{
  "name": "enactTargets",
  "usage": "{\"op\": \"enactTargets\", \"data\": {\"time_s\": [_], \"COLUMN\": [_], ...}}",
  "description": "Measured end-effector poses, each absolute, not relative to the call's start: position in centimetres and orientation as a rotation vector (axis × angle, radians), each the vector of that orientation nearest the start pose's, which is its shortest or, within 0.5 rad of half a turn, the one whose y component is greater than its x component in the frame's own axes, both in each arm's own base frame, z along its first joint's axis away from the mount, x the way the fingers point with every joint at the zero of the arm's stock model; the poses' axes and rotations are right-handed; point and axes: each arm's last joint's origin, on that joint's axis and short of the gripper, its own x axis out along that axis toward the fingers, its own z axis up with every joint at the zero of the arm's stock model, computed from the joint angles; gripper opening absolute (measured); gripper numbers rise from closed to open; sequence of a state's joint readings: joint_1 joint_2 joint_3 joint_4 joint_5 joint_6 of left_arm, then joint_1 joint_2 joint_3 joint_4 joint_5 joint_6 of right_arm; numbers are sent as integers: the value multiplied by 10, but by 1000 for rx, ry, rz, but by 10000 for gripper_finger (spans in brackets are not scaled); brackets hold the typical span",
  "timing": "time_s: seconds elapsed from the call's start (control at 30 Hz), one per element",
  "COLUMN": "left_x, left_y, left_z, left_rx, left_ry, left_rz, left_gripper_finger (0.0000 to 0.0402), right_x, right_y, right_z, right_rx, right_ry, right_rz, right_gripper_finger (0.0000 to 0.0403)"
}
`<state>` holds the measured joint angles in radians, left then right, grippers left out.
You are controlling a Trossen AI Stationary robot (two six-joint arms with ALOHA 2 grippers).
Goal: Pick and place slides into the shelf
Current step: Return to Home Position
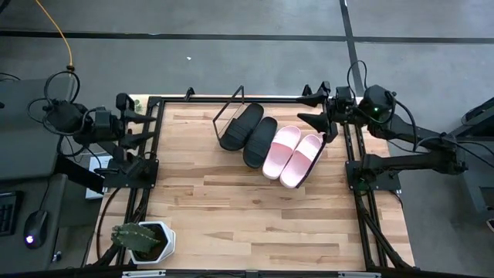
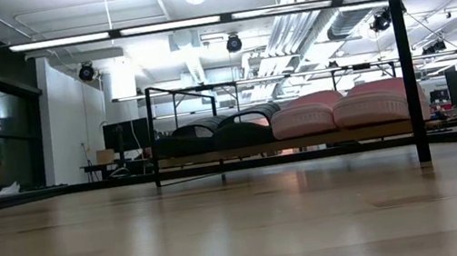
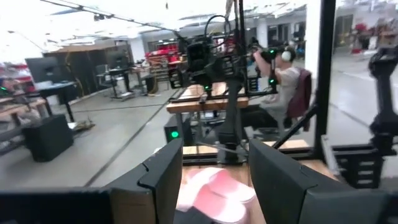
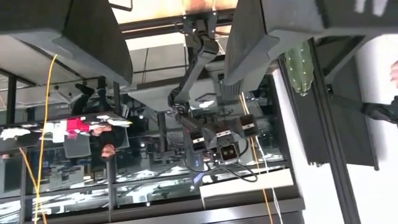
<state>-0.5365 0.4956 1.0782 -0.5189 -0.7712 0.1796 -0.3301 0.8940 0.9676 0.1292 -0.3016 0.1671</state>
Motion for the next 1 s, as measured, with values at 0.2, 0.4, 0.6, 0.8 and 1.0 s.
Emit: {"op": "enactTargets", "data": {"time_s": [0.2,0.4,0.6,0.8,1.0], "left_x": [68,97,122,152,155], "left_y": [-17,-32,-17,23,51], "left_z": [410,410,416,403,411], "left_rx": [114,173,158,141,126], "left_ry": [22,41,-5,85,-9], "left_rz": [237,252,357,355,292], "left_gripper_finger": [168,168,168,168,168], "right_x": [181,181,181,182,181], "right_y": [-54,-54,-54,-53,-53], "right_z": [404,403,402,398,400], "right_rx": [103,105,114,123,114], "right_ry": [-168,-159,-152,-106,-121], "right_rz": [-15,-15,-12,0,16], "right_gripper_finger": [246,246,246,246,246]}}
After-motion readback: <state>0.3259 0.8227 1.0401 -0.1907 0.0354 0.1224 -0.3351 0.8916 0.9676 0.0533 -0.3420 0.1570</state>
